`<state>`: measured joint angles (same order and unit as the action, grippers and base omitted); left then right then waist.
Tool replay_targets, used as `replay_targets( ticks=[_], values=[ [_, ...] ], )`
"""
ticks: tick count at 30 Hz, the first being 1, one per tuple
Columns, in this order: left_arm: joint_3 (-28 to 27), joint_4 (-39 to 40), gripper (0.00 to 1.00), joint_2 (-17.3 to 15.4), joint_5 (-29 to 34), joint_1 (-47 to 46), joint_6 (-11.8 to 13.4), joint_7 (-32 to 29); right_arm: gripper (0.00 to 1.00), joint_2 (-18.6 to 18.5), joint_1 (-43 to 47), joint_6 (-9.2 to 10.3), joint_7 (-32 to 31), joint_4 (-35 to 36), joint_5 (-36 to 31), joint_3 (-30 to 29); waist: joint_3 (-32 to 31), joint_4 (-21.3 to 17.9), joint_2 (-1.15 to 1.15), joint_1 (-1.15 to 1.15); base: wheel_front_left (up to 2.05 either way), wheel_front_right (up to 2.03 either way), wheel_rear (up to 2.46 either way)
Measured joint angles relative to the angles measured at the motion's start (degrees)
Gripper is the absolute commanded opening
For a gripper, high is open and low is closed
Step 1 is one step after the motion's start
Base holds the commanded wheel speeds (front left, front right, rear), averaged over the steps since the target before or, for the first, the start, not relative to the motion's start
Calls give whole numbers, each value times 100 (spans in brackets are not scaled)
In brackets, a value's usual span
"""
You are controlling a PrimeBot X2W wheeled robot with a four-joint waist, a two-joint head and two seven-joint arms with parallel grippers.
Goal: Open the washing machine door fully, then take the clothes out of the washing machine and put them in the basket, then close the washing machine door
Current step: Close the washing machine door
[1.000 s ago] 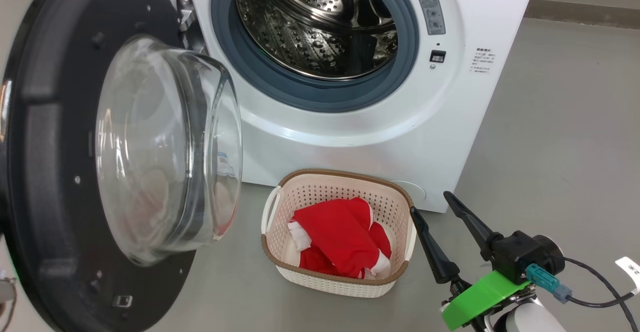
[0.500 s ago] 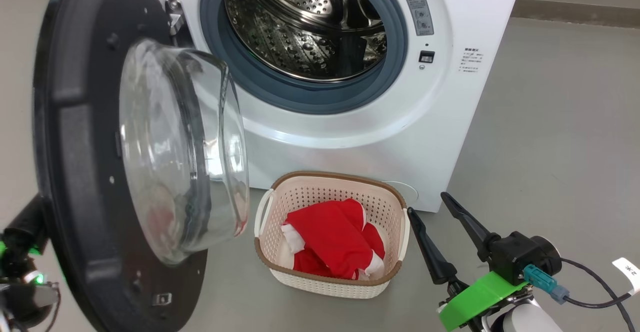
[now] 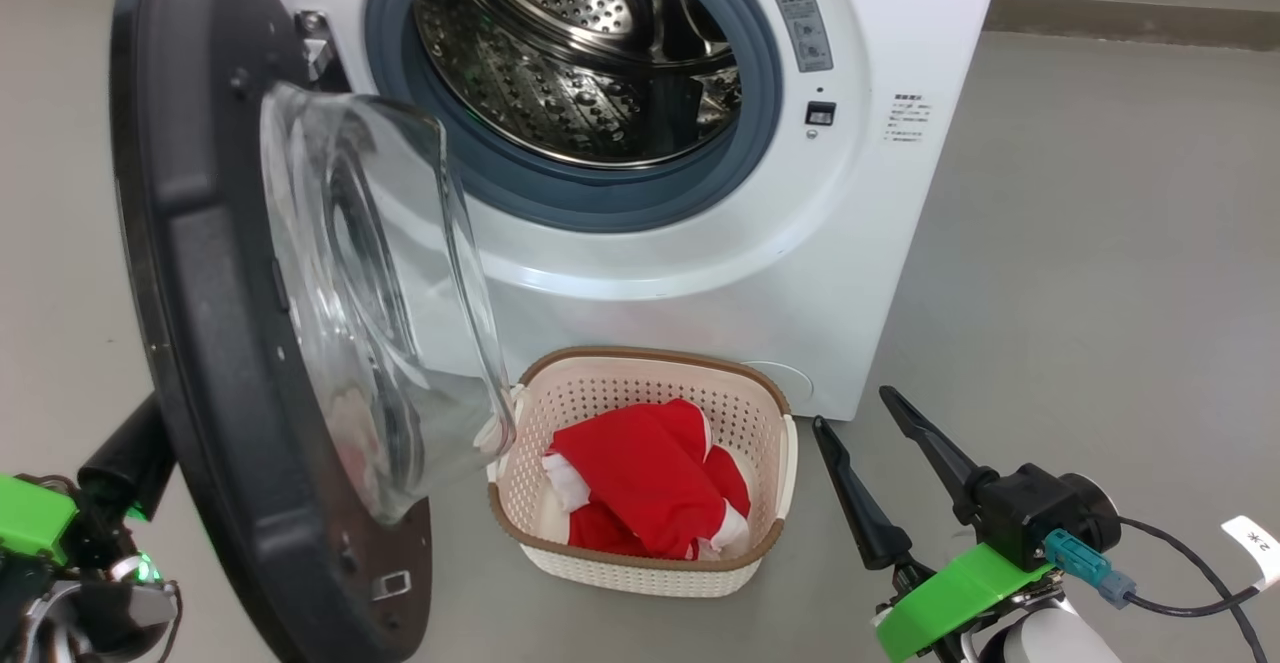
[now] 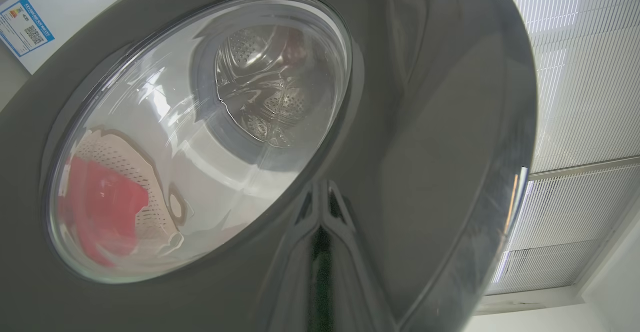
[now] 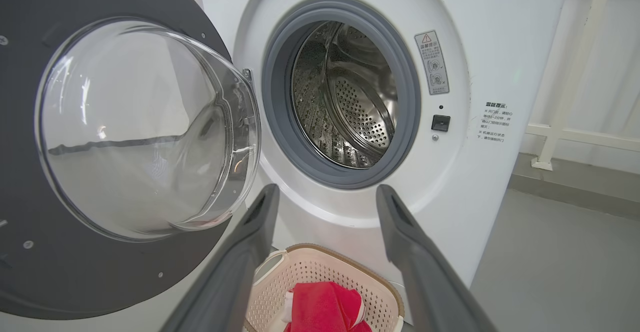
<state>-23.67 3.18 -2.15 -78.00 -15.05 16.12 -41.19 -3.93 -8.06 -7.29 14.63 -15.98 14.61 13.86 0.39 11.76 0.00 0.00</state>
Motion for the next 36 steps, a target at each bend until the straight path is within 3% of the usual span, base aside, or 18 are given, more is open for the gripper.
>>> replay_targets(
  ticks=[20, 32, 34, 35, 36],
  values=[
    [787, 71, 0, -2, -861, 111, -12, 747, 100, -31, -7, 0, 0, 0, 0, -11, 169, -336, 0, 0, 0, 0, 0],
    [985, 126, 0, 0, -1009, 249, -110, 1013, 100, -59, -12, 0, 0, -1, 1, -16, 179, -470, 0, 0, 0, 0, 0],
    [984, 178, 43, -1, -988, 250, -110, 1074, 100, -59, -12, 0, 0, -1, 1, -21, 185, -470, 0, 0, 0, 0, 0],
    [978, 199, 99, -1, -972, 253, -112, 1111, 100, -59, -12, 0, 0, -1, 0, -23, 191, -467, 0, 0, 0, 0, 0],
    [975, 223, 100, -8, -934, 256, -166, 1162, 100, -58, -12, 0, 0, -1, 0, -26, 197, -465, 0, 0, 0, 0, 0]
  ],
)
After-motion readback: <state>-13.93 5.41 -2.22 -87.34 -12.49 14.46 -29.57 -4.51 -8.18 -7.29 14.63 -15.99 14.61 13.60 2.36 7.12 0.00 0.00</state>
